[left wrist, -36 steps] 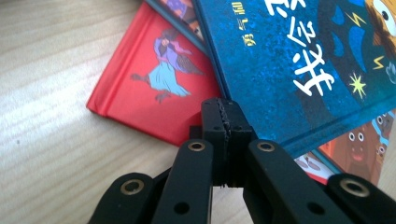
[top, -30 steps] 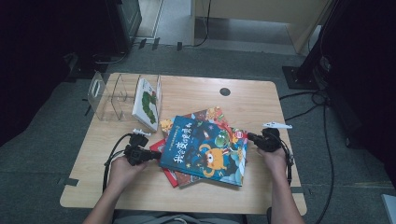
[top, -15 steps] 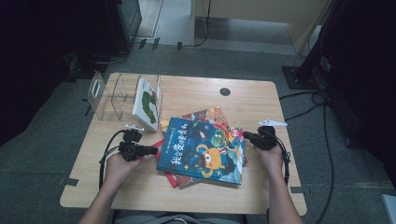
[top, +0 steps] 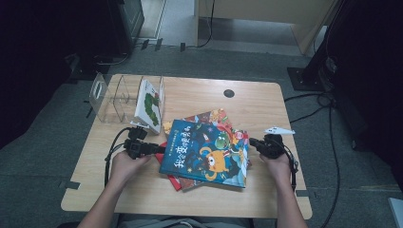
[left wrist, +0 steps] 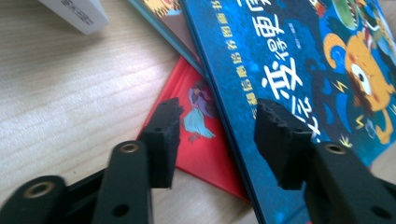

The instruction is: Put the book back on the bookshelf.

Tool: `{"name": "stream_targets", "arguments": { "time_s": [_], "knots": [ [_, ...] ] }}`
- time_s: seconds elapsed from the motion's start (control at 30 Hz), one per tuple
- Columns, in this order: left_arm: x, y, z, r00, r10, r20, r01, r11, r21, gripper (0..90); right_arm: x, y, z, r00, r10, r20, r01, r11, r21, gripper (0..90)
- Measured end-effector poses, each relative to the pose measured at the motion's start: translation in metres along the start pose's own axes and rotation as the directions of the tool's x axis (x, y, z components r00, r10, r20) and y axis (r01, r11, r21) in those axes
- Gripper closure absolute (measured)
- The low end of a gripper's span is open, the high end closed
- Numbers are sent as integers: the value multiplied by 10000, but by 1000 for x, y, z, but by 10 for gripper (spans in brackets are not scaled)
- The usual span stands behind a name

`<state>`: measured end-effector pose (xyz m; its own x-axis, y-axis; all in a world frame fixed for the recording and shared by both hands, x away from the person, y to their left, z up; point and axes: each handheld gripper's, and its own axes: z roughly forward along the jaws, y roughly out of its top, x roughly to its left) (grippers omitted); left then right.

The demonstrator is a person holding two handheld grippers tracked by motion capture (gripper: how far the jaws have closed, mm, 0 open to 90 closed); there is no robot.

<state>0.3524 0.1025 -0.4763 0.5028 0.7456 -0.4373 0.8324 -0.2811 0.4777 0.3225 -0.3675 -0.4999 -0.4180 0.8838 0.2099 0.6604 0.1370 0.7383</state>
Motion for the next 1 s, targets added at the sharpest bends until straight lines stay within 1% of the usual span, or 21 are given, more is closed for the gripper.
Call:
{"name": "stream_targets", "arguments": {
  "time_s": [0.1,0.13,0.2,0.23,0.27,0.37,0.47,0.67,0.87,0.97,1.0],
  "knots": [
    [1,4,2,10000,-29,94,29,10000,33,472,4,-3,-2,10000,-78,-21,79,10000,50,895],
    [1,5,3,10000,-29,-44,29,10000,47,430,6,-4,-4,9998,-178,-28,178,9998,57,892],
    [1,6,4,10000,51,-60,-51,10000,-18,412,9,-6,-6,9995,-296,-61,296,9996,34,892],
    [1,7,5,10000,78,4,-78,10000,-40,412,9,-6,-6,9995,-296,-61,296,9996,34,892],
    [0,8,5,9998,197,29,-197,9998,-78,371,12,-7,-8,9992,-394,-78,394,9992,9,892],
    [-1,10,6,9997,200,103,-199,9998,-96,372,13,-8,-9,9990,-434,-74,434,9991,19,890],
    [-2,12,11,9994,195,302,-197,9998,74,379,15,-10,-9,9989,-466,-69,467,9989,93,888],
    [-3,14,16,9991,140,398,-147,9997,182,384,16,-13,-10,9986,-527,-89,528,9985,162,888],
    [-3,16,20,9991,123,412,-136,9994,318,385,17,-16,-10,9985,-546,-103,548,9982,237,888],
    [-4,16,23,9993,125,364,-143,9987,479,391,17,-17,-10,9984,-551,-113,554,9981,284,888],
    [-4,16,23,9993,130,340,-145,9989,441,394,18,-18,-10,9982,-586,-140,591,9976,357,887]
  ]
}}
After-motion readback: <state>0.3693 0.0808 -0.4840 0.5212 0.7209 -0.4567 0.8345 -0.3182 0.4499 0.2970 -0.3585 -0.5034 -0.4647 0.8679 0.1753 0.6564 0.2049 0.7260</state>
